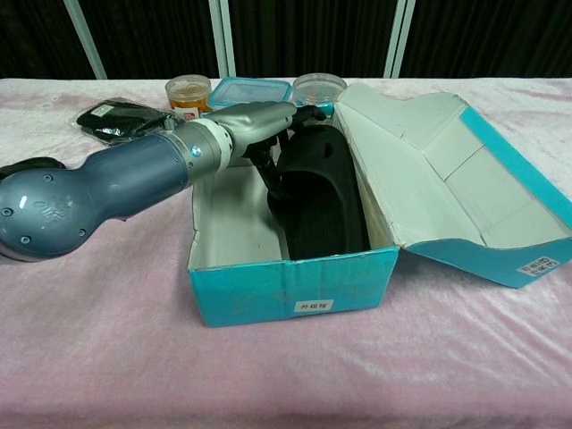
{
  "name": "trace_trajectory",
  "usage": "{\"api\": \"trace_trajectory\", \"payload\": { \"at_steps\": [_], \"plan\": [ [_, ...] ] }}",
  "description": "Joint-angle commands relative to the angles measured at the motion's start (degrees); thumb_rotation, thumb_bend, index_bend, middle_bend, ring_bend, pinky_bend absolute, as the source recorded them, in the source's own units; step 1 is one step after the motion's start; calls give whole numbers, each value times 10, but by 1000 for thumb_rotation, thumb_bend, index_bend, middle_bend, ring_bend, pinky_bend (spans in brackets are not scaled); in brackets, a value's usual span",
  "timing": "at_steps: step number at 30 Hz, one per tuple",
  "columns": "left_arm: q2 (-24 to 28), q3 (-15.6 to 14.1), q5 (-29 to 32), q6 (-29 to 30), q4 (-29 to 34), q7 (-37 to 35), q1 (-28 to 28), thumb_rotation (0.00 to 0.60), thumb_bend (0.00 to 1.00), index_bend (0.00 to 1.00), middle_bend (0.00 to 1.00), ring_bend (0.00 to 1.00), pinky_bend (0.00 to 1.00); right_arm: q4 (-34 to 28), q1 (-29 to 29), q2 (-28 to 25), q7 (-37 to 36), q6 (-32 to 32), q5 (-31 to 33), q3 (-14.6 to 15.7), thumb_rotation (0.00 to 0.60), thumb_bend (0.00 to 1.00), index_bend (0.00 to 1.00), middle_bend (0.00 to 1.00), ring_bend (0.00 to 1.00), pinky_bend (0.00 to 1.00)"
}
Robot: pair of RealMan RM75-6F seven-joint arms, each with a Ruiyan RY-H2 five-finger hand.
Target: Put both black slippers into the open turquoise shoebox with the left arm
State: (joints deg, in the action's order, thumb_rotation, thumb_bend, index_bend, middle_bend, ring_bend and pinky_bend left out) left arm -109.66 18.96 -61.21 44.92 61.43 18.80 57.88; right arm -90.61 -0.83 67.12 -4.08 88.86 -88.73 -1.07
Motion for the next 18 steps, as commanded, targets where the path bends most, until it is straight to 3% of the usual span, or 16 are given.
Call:
{"api": "trace_trajectory", "payload": {
  "at_steps": [1,8,18],
  "plan": [
    [5,-3,-14,14,5,-16,-3,600,0,0,137,22,132,0,-1,0,-1,1,0,0,600,190,0,22,0,42],
    [23,-9,-38,35,14,-47,-14,597,0,0,3,0,12,0,-1,0,-2,1,-2,0,600,190,0,22,0,42],
    [88,-34,-55,70,102,-23,-44,590,0,0,0,0,0,0,2,1,-2,-1,-5,-1,600,198,0,23,0,42]
  ]
}}
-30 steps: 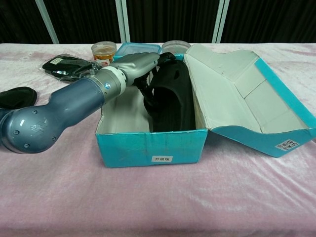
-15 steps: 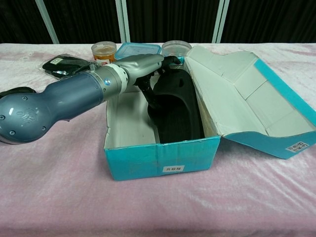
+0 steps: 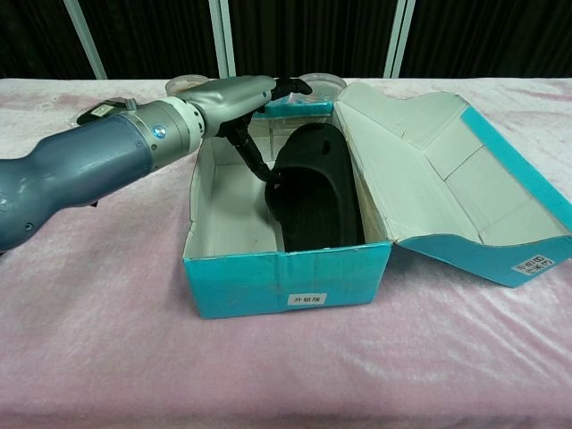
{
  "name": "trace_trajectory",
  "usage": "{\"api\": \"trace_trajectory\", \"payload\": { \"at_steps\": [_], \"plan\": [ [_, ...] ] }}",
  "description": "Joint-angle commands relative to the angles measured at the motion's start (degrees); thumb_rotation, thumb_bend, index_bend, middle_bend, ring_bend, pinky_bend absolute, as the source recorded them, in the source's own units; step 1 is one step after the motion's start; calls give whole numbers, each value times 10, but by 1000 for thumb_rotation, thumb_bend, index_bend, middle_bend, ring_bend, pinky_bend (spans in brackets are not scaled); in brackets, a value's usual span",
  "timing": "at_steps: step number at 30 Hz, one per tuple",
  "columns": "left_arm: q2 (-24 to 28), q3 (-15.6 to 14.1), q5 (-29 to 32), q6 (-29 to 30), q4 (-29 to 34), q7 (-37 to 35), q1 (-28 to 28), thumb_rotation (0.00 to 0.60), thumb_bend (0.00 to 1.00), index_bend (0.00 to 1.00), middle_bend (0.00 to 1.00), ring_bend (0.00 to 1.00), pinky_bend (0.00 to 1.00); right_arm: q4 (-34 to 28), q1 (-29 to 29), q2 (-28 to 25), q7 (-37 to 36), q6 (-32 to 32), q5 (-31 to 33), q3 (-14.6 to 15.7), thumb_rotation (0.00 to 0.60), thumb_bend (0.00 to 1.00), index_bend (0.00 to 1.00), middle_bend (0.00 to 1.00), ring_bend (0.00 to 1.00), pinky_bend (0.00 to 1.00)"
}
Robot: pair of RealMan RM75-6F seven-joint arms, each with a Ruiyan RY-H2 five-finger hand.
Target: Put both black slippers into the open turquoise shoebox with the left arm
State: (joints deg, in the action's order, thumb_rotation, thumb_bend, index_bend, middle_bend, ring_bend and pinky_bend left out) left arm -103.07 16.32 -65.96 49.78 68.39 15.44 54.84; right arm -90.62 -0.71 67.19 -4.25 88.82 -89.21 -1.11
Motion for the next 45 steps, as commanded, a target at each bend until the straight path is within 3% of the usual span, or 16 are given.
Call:
{"api": "trace_trajectory", "payload": {
  "at_steps": [1,7,15,23,28,35,45],
  "plan": [
    [30,-10,-12,32,46,13,-20,591,0,0,0,0,0,0,1,0,0,-1,0,0,600,199,0,22,0,42],
    [81,-23,-46,122,140,29,-68,600,0,0,0,0,0,1,5,0,-1,-4,-2,-2,600,199,0,23,0,42],
    [222,-59,-4,206,343,114,-162,600,0,0,69,6,61,11,17,4,-10,-21,0,-5,600,199,0,22,0,42],
    [377,-127,67,206,459,173,-225,600,0,0,71,7,62,20,34,8,-18,-40,-2,-9,600,199,0,23,0,42],
    [400,-139,124,197,435,172,-241,600,0,0,86,41,62,26,42,13,-22,-50,-2,-10,600,199,0,22,0,42],
    [361,-132,217,120,310,155,-225,600,0,0,97,52,62,32,48,18,-26,-56,-3,-9,600,199,0,22,0,42],
    [308,-128,349,42,188,216,-171,600,0,0,111,55,62,34,46,17,-28,-53,4,-8,600,199,0,19,0,42]
  ]
}}
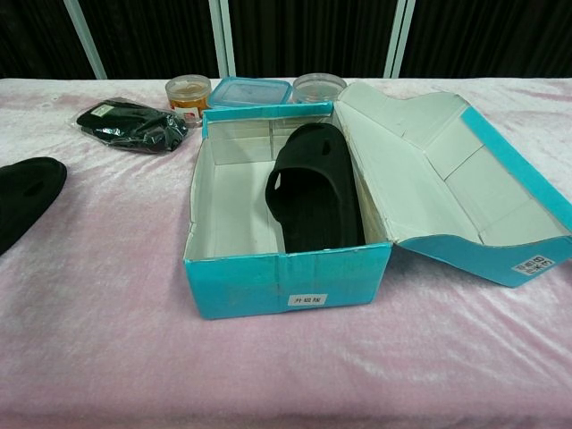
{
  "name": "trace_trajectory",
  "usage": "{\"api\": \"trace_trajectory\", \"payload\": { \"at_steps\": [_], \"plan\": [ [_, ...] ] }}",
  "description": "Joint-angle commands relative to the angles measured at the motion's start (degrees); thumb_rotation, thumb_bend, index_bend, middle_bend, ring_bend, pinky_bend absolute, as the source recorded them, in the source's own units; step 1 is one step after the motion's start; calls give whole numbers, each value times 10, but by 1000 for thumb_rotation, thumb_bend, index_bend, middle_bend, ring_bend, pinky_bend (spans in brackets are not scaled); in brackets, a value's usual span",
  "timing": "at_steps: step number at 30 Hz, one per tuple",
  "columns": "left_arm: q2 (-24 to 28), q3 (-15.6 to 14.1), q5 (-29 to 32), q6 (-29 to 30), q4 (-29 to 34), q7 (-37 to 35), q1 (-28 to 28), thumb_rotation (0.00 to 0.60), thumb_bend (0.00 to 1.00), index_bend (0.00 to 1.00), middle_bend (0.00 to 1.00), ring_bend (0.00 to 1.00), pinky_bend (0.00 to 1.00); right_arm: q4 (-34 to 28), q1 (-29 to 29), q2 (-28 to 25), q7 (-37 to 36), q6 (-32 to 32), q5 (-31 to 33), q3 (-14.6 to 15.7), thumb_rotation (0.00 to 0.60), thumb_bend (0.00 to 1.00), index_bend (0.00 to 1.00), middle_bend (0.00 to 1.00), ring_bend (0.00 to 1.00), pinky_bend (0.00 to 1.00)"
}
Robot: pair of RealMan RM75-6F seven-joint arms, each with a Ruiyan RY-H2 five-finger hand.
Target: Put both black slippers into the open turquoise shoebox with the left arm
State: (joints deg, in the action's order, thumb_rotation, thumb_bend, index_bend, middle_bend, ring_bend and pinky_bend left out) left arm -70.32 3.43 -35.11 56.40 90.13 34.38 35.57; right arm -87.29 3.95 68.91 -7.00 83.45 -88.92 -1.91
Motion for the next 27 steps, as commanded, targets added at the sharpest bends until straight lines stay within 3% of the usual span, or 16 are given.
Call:
{"api": "trace_trajectory", "payload": {
  "at_steps": [1,8,16,19,24,27],
  "plan": [
    [-24,2,51,-28,-38,30,26,600,0,0,112,55,62,0,-1,0,0,0,2,0,600,199,0,19,0,42],
    [-43,9,80,-43,-68,46,53,600,0,0,120,61,63,-4,0,-1,5,0,4,0,600,199,0,18,0,42],
    [-75,11,97,-60,-107,65,82,600,0,19,201,179,99,-6,0,0,10,-2,9,1,600,199,0,18,0,42],
    [-81,8,104,-75,-116,66,88,600,0,69,275,275,176,-6,-3,0,10,1,10,2,600,199,0,18,0,42],
    [-86,0,109,-106,-130,54,90,600,0,101,335,317,247,-5,-4,-1,8,1,14,2,600,199,0,18,0,42],
    [-91,-4,100,-116,-142,39,88,600,0,138,429,389,309,-6,-3,-1,10,0,11,2,600,199,0,18,0,42]
  ]
}}
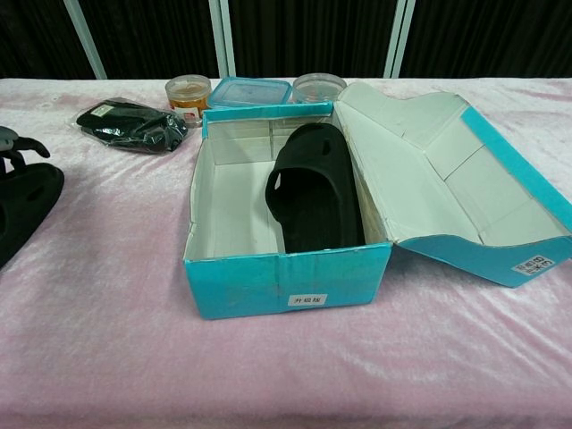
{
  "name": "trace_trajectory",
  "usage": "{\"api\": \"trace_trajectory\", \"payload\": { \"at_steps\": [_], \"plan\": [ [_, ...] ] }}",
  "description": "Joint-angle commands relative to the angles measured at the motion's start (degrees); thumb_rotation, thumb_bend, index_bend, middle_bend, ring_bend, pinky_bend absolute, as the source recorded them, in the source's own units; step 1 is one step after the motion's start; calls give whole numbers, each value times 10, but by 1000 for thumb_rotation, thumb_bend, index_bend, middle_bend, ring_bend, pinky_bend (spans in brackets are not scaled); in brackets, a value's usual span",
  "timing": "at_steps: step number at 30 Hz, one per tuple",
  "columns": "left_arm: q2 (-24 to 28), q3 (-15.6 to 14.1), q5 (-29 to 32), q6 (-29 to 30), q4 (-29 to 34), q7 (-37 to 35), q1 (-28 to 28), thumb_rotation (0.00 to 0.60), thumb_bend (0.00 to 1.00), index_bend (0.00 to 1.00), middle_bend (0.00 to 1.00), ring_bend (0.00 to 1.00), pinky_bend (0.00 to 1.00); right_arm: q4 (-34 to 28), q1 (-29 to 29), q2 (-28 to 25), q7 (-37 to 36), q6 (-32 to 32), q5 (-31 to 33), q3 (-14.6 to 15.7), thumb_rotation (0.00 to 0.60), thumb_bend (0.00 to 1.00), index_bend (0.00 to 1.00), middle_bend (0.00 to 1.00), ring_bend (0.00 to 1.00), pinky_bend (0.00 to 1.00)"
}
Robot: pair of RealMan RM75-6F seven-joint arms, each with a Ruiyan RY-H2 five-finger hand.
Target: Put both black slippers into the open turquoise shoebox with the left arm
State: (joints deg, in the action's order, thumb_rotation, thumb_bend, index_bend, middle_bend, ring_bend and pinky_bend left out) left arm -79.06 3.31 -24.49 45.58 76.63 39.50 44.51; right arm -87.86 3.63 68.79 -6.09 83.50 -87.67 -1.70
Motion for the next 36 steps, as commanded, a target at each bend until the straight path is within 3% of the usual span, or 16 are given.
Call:
{"api": "trace_trajectory", "payload": {
  "at_steps": [1,5,12,18,21,26,32,36],
  "plan": [
    [-3,-2,-11,-11,-8,-22,-4,600,0,149,452,404,333,-2,1,0,2,0,-2,0,600,199,0,18,0,42],
    [20,24,-83,-27,9,-115,-32,600,0,197,506,443,358,-5,1,-1,4,3,-4,0,600,199,0,18,0,42],
    [72,78,-323,-24,45,-393,-121,600,0,239,530,459,399,-7,3,-1,6,2,-7,1,600,199,0,17,0,42],
    [81,112,-499,50,51,-702,-173,600,0,254,535,466,437,-9,4,-2,5,4,-11,1,600,199,0,17,0,42],
    [68,122,-551,111,44,-806,-182,600,0,260,533,466,436,-7,3,-2,2,5,-10,2,600,200,0,17,0,42],
    [39,137,-585,178,63,-845,-174,600,0,244,529,465,436,-2,1,-2,-5,7,-9,3,600,199,0,17,0,42],
    [-14,164,-572,226,105,-788,-152,600,0,258,529,465,436,2,-2,-2,-10,11,-10,4,600,199,0,17,0,42],
    [-78,186,-562,269,106,-711,-127,600,0,266,531,465,436,4,-4,-3,-14,14,-10,4,600,199,0,17,0,42]
  ]
}}
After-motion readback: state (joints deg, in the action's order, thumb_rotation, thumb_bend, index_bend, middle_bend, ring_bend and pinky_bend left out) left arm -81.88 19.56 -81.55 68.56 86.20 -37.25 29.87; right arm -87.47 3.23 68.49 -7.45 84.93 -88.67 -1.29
